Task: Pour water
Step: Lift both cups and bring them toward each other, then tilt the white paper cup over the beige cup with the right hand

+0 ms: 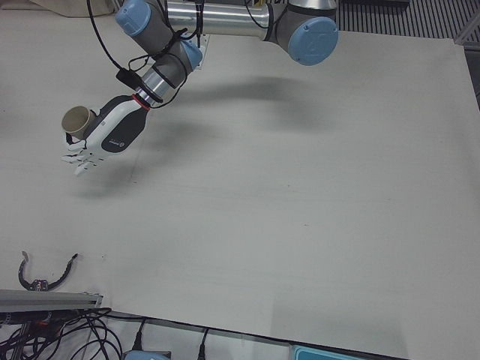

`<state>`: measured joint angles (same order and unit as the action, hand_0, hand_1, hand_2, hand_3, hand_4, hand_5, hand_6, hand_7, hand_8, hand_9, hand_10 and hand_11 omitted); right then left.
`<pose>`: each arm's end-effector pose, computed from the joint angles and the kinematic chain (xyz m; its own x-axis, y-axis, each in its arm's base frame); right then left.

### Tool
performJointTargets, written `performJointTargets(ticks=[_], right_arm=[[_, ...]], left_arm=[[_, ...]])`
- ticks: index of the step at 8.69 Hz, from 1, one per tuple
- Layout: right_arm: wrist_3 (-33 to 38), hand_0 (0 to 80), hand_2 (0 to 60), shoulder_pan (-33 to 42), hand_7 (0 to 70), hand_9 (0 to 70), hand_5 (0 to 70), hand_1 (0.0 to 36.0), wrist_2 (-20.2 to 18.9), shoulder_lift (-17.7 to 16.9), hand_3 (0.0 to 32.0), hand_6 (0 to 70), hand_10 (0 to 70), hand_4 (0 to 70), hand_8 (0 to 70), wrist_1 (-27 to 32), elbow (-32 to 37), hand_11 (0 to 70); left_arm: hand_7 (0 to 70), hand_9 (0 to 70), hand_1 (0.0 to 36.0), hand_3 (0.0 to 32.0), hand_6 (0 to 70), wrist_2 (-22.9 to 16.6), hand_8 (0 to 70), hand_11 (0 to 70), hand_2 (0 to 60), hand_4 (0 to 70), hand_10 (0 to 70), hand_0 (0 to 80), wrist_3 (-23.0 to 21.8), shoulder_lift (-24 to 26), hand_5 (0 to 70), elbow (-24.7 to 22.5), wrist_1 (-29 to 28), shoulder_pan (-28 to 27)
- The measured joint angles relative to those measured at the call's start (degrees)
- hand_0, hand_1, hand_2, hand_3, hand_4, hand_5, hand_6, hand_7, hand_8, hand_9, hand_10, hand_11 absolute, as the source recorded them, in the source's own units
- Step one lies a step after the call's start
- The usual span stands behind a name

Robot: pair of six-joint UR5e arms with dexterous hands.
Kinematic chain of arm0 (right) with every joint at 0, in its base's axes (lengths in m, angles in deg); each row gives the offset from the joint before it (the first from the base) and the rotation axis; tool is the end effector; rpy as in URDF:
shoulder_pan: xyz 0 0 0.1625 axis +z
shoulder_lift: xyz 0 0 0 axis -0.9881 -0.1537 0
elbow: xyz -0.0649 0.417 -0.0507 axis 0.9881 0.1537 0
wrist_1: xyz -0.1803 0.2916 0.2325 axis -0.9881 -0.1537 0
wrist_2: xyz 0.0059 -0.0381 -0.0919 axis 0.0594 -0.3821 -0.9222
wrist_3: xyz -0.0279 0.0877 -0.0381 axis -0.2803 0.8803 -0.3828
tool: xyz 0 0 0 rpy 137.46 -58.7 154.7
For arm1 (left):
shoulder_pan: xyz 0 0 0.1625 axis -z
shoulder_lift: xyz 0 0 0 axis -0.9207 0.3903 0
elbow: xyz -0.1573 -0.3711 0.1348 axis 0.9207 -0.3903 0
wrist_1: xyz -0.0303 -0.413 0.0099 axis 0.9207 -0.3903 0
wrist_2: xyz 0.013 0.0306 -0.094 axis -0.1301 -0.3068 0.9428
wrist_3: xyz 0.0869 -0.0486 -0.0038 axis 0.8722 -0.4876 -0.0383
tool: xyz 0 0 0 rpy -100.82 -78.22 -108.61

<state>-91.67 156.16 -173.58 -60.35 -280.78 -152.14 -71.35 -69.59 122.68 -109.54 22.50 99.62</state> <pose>-0.0282 -0.6092 0.2543 -0.8787 0.1489 0.4536 -0.3865 0.3361 -0.8589 0.4874 -0.4946 0.1938 -0.7156 -0.6751 -0.1791 0.0068 0.2497 -0.9683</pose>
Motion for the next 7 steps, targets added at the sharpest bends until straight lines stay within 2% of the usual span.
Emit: performJointTargets(ticks=[3, 4, 5, 7], right_arm=[[-6.43, 80.0, 60.0, -15.17, 70.0, 70.0, 25.7, 36.0, 5.77, 7.53, 19.6, 54.5, 19.2, 40.5, 51.6, -7.23, -0.19, 32.3], [-7.58, 80.0, 60.0, -19.0, 70.0, 70.0, 25.7, 36.0, 7.25, 8.82, 18.2, 55.7, 18.6, 43.2, 52.1, -8.41, -0.21, 31.5], [-8.68, 80.0, 60.0, -22.47, 70.0, 70.0, 25.5, 36.0, 8.52, 9.89, 19.8, 53.9, 18.1, 40.3, 50.9, -9.56, -0.25, 30.8], [-9.76, 80.0, 60.0, -26.26, 70.0, 70.0, 25.5, 36.0, 9.63, 10.92, 20.8, 53.6, 17.9, 40.6, 51.0, -10.9, -0.32, 30.6]], left_arm=[[22.3, 4.2, 36.0, 0.0, 17.0, 0.0, 6.0, 11.8, 60.0, 70.0, 5.6, 80.0, -0.07, 2.8, 70.0, 0.75, 2.14, 0.22], [21.9, 4.2, 36.0, 0.0, 16.7, 0.02, 6.0, 11.9, 60.0, 70.0, 5.6, 80.0, -0.1, 3.02, 70.0, 1.55, 2.27, 0.28], [21.7, 4.4, 36.0, 0.0, 16.6, 0.08, 6.2, 12.2, 60.0, 70.0, 5.8, 80.0, -0.13, 3.06, 70.0, 2.42, 2.24, 0.36], [22.0, 4.6, 36.0, 0.0, 16.9, 0.1, 6.3, 12.4, 60.0, 70.0, 6.0, 80.0, -0.25, 2.65, 70.0, 3.29, 1.5, 2.16]])
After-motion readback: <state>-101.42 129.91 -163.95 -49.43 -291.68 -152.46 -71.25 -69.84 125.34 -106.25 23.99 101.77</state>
